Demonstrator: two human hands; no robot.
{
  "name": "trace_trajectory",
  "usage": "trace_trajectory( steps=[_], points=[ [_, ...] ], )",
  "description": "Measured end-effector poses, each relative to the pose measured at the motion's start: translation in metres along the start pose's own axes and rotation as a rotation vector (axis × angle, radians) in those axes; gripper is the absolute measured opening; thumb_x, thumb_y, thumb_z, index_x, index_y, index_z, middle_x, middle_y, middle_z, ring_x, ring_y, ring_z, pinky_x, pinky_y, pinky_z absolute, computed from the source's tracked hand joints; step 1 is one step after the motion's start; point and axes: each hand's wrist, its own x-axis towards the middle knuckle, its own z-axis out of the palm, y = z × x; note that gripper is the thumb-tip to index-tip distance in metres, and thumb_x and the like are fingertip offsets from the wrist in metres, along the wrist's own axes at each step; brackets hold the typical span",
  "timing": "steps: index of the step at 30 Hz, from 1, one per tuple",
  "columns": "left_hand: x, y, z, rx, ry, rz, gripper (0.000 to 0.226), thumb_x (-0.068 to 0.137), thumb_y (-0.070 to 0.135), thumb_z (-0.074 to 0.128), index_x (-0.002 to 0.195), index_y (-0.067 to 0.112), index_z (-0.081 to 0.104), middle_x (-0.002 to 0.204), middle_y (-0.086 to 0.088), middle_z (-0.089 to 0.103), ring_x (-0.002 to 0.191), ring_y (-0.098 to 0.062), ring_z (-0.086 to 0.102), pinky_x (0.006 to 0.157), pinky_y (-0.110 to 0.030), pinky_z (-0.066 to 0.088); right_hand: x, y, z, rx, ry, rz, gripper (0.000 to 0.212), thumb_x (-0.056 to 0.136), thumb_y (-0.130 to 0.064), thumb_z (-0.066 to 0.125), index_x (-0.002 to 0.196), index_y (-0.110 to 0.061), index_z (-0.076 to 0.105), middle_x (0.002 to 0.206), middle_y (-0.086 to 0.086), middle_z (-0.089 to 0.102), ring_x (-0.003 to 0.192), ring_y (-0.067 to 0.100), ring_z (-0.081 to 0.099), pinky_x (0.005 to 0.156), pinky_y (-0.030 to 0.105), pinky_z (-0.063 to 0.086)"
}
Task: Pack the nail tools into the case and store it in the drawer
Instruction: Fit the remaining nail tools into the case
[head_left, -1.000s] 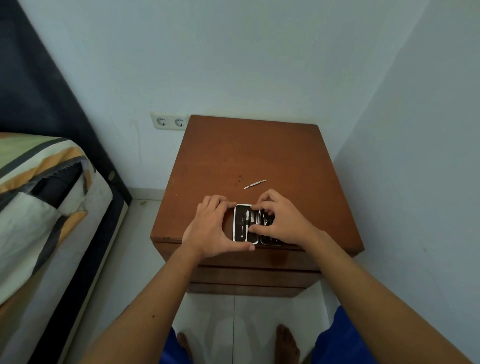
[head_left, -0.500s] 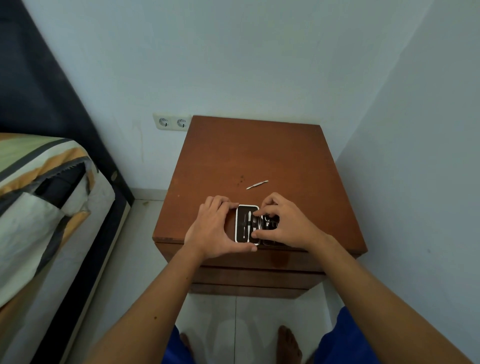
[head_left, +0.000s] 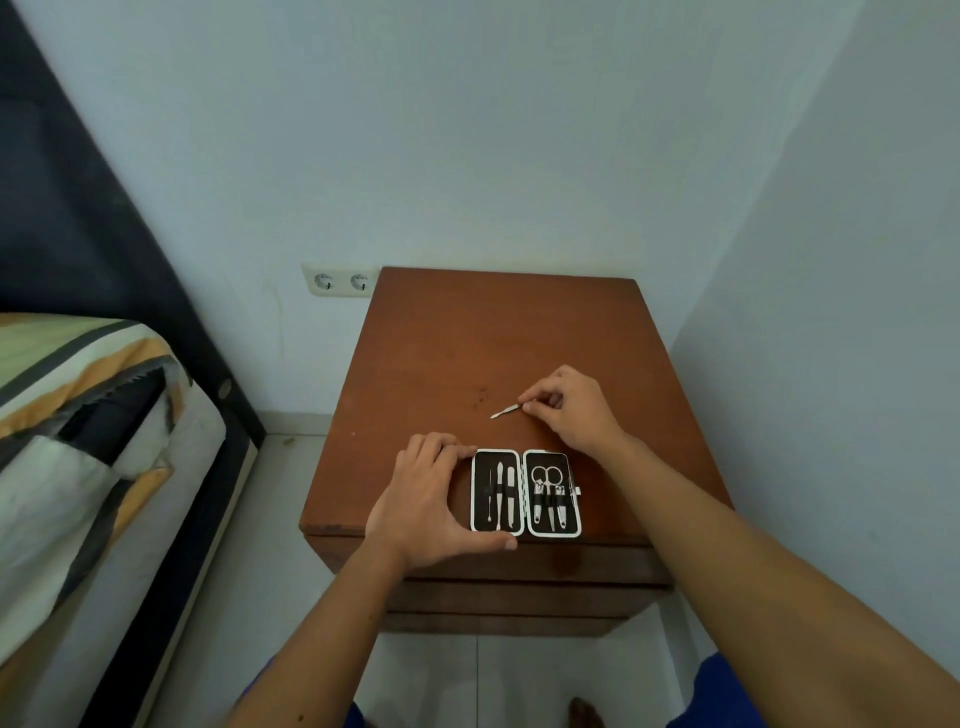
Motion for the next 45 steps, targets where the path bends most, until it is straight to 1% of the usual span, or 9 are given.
trace_trajectory(
  steps=[7,9,12,18,25,28,32,37,45],
  points=[
    [-0.005,-0.001,-0.001,-0.005,-0.017,-0.018,0.120,0.054,0.100,0.070,0.145,0.024,0.054,0.135,0.014,0.044,0.128,-0.008,0.036,0.112,-0.036,0.039,-0.004,-0.005,0.000,-0.116,-0.123,-0.103,0.011,0.102,-0.021,0.062,0.100,-0.020,0.073,0.107,-0.004,0.060,0.100,0.015,0.059,0.095,0.033,0.049],
    [-0.002,-0.002,-0.002,-0.001,-0.010,-0.012,0.120,0.054,0.100,0.070,0.144,0.023,0.055,0.134,0.013,0.045,0.128,-0.008,0.037,0.111,-0.036,0.040,-0.004,-0.007,-0.005,-0.082,-0.102,-0.099,0.012,0.102,-0.016,0.060,0.100,-0.017,0.072,0.104,-0.004,0.067,0.097,0.014,0.061,0.092,0.034,0.050],
    [-0.002,-0.005,-0.007,0.004,0.003,-0.008,0.119,0.053,0.099,0.072,0.143,0.023,0.056,0.133,0.013,0.046,0.126,-0.008,0.036,0.110,-0.035,0.039,-0.009,-0.020,-0.016,-0.011,-0.104,-0.058,0.013,0.102,-0.016,0.060,0.103,-0.015,0.073,0.096,-0.010,0.069,0.086,0.006,0.060,0.081,0.026,0.045],
    [0.008,-0.005,-0.008,0.015,-0.003,-0.014,0.118,0.054,0.099,0.072,0.143,0.023,0.056,0.131,0.013,0.047,0.124,-0.009,0.037,0.109,-0.035,0.039,-0.002,-0.045,-0.033,-0.085,-0.376,-0.115,0.012,0.102,-0.025,0.063,0.104,-0.023,0.074,0.098,-0.016,0.069,0.089,-0.002,0.060,0.075,0.014,0.041],
    [0.015,-0.005,-0.008,0.023,0.011,0.009,0.118,0.053,0.099,0.072,0.141,0.022,0.058,0.129,0.011,0.049,0.123,-0.011,0.040,0.109,-0.038,0.040,0.007,-0.060,-0.024,-0.191,-0.453,-0.206,0.011,0.101,-0.024,0.066,0.101,-0.021,0.076,0.093,-0.015,0.067,0.082,-0.003,0.058,0.071,0.012,0.038],
    [0.017,-0.005,-0.008,0.027,0.016,0.017,0.119,0.053,0.098,0.072,0.141,0.021,0.058,0.128,0.011,0.049,0.123,-0.012,0.040,0.110,-0.039,0.041,0.010,-0.064,-0.021,-0.209,-0.454,-0.222,0.013,0.099,-0.022,0.067,0.102,-0.017,0.079,0.085,-0.021,0.063,0.078,-0.007,0.058,0.068,0.007,0.038],
    [0.018,-0.005,-0.008,0.036,0.020,0.013,0.119,0.052,0.099,0.072,0.140,0.019,0.060,0.128,0.010,0.050,0.124,-0.013,0.040,0.111,-0.039,0.041,0.012,-0.069,-0.013,-0.205,-0.417,-0.232,0.011,0.094,-0.023,0.074,0.103,-0.019,0.079,0.090,-0.013,0.065,0.080,-0.001,0.058,0.072,0.011,0.042],
    [0.018,-0.006,-0.006,0.048,0.021,0.016,0.118,0.054,0.099,0.071,0.139,0.017,0.060,0.129,0.008,0.051,0.124,-0.014,0.041,0.110,-0.041,0.041,0.004,-0.066,0.001,-0.106,-0.362,-0.186,0.019,0.089,-0.021,0.081,0.107,-0.019,0.077,0.084,-0.012,0.069,0.075,0.001,0.066,0.072,0.012,0.050],
    [0.018,-0.008,-0.004,0.057,0.026,0.019,0.117,0.054,0.100,0.069,0.137,0.017,0.060,0.128,0.008,0.050,0.122,-0.014,0.042,0.109,-0.041,0.042,-0.017,-0.055,0.012,0.009,-0.237,-0.152,0.029,0.083,-0.030,0.086,0.110,-0.023,0.078,0.093,-0.010,0.072,0.084,0.004,0.067,0.078,0.019,0.055]
  ],
)
